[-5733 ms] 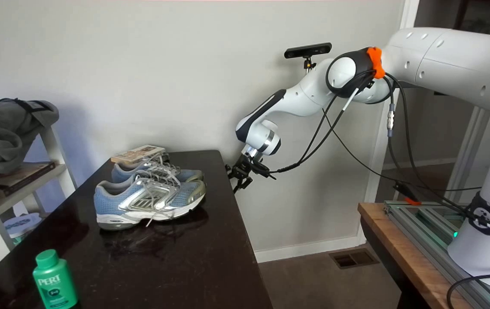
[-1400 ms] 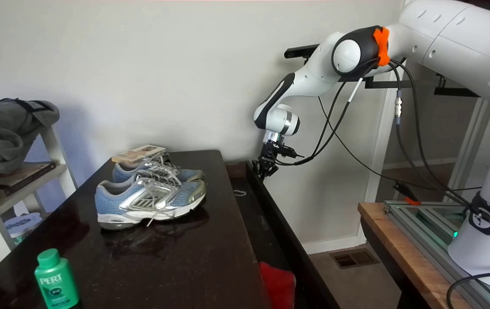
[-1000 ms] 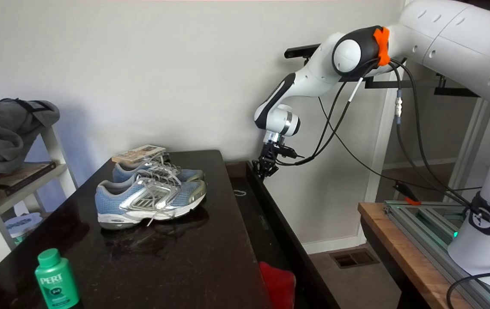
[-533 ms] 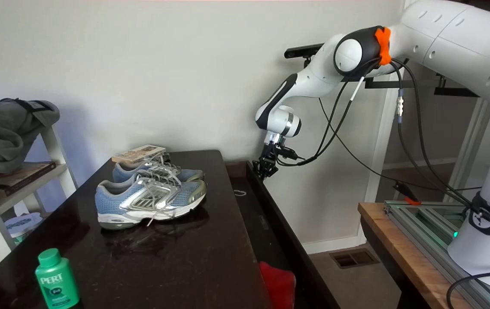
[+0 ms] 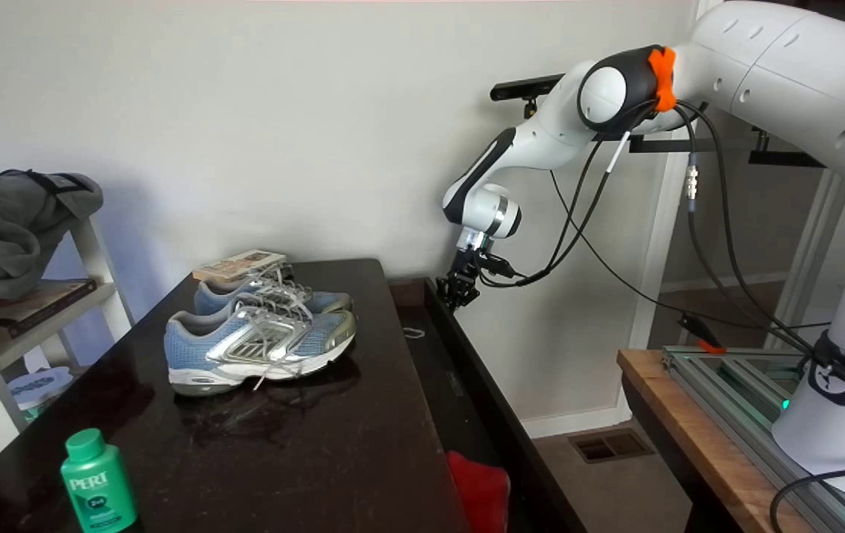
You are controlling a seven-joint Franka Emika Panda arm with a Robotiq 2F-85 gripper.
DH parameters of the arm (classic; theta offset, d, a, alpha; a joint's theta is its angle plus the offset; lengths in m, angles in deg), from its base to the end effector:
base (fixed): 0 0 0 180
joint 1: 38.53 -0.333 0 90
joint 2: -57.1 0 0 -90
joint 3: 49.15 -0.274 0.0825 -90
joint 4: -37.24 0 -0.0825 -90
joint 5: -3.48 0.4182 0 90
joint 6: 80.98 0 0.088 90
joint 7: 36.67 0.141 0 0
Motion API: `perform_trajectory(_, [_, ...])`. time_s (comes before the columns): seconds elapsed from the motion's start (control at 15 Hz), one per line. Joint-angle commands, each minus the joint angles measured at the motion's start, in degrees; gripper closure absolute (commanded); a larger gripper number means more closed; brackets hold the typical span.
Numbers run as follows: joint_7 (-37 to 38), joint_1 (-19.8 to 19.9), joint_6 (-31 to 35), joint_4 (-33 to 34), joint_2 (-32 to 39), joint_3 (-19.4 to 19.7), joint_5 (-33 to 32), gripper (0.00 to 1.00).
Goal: Open the drawer
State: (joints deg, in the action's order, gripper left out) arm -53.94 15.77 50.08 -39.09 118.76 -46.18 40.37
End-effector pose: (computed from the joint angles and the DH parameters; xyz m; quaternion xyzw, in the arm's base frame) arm 0.4051 -0.5701 -0.0097 -0.8253 0.5239 -0.0795 0.1949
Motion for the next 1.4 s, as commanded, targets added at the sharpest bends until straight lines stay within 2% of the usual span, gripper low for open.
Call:
perform_trajectory(0.0, [-4.1, 2.4, 6.1, 2.2, 3.5, 1.6, -3.5, 0.66])
perform_trajectory(0.13, [-5.0, 2.4, 6.8, 2.0, 3.4, 1.4, -3.5, 0.61])
perform_trajectory(0.67, [-12.1, 3.0, 13.9, -1.1, 2.0, -0.4, -4.2, 0.03])
perform_trajectory(0.87, [-14.0, 3.4, 18.8, -3.1, 1.5, -1.7, -5.0, 0.0])
perform_trajectory(1.0, [-11.0, 2.0, 20.8, -6.0, -0.1, -0.5, -6.3, 0.0])
perform_trajectory(1.2, [-6.9, 1.9, 20.4, -8.0, -1.8, -0.9, -7.4, 0.0])
perform_trajectory(1.33, [-0.5, 1.8, 15.5, -8.9, -3.0, -0.3, -7.6, 0.0])
